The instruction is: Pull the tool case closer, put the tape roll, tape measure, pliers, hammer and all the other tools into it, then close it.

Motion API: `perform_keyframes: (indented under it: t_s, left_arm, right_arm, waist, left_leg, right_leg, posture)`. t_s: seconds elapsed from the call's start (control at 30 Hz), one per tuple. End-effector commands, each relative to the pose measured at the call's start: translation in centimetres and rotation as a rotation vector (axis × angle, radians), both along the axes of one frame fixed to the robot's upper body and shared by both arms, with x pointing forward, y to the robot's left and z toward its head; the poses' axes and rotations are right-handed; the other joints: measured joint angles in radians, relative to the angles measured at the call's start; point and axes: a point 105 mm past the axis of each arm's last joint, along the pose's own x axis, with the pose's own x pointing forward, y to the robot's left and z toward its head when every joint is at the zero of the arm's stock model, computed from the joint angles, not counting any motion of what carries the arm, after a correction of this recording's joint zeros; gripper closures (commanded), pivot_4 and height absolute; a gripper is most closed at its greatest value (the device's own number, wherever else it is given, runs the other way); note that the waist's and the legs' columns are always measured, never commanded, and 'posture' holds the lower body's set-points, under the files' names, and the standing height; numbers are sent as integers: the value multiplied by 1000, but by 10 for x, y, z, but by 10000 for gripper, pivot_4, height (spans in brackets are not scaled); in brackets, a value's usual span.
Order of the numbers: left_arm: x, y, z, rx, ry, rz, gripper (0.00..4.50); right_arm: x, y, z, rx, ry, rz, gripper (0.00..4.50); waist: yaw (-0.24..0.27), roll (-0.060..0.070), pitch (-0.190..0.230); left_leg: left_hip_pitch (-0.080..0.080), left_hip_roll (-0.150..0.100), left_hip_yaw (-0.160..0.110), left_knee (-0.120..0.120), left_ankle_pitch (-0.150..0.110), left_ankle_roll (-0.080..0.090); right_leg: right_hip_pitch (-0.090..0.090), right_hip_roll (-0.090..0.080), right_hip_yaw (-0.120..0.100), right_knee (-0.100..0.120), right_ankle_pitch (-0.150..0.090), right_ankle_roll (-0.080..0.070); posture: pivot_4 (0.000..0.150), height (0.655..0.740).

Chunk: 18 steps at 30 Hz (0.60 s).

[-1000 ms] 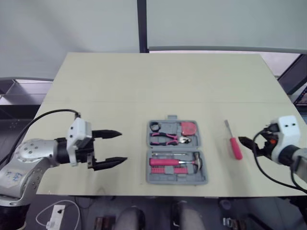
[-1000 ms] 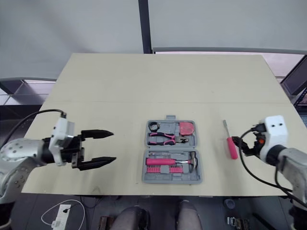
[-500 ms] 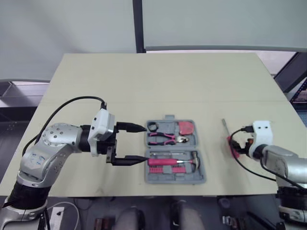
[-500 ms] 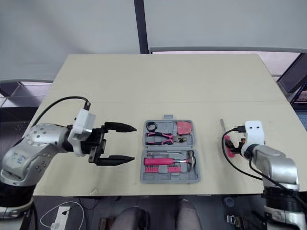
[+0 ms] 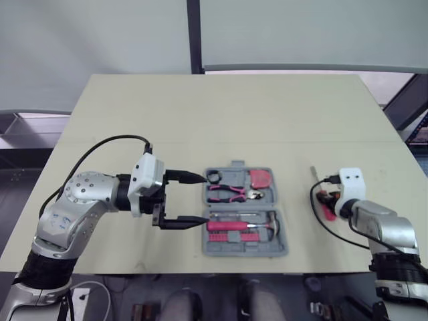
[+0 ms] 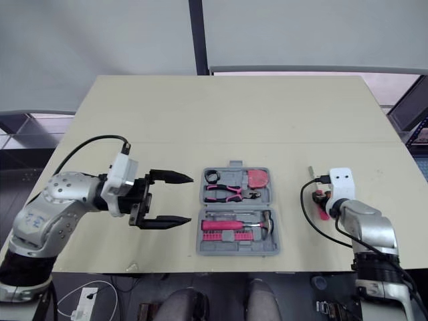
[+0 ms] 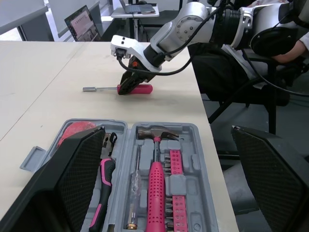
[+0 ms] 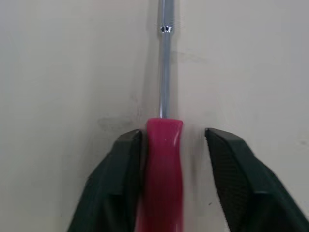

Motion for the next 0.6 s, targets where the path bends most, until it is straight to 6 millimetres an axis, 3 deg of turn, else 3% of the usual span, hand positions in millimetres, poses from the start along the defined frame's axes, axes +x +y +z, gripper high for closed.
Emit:
perform_keyframes:
  t_s: [0.03,0.3,0.43,0.6]
  left_arm:
    - [-2,-3,8,-1,-47,-18,0]
    - [-6,-6,5,5,-42,-36,0]
    - [-8,-8,2,9,-35,-52,0]
    - [-7,-9,1,15,-38,-64,0]
  right_arm:
    - [-9,-8,1,27,-1,-48,39907]
    - [-60,51,24,200,-8,-29,40236]
    - [-72,60,15,188,39,-47,40280]
    - [-71,60,-3,161,96,-57,40280]
  waist:
    - [3,-1,0]
    - [-2,0,0]
    - [0,0,0]
    - [0,0,0]
  left_leg:
    - [0,0,-1,0,0,0]
    - [-2,1,-3,-1,1,-2]
    - [-1,0,-3,-1,1,-2]
    - [-2,-1,-2,-2,0,-2]
  right_leg:
    - [0,0,0,0,0,0]
    - [-1,1,1,0,0,-1]
    - [-1,0,1,1,0,-1]
    - [-2,0,1,0,-1,-1]
  posture:
    - [1500,7400]
    - [1500,7400]
    - [1500,7400]
    - [1500,7400]
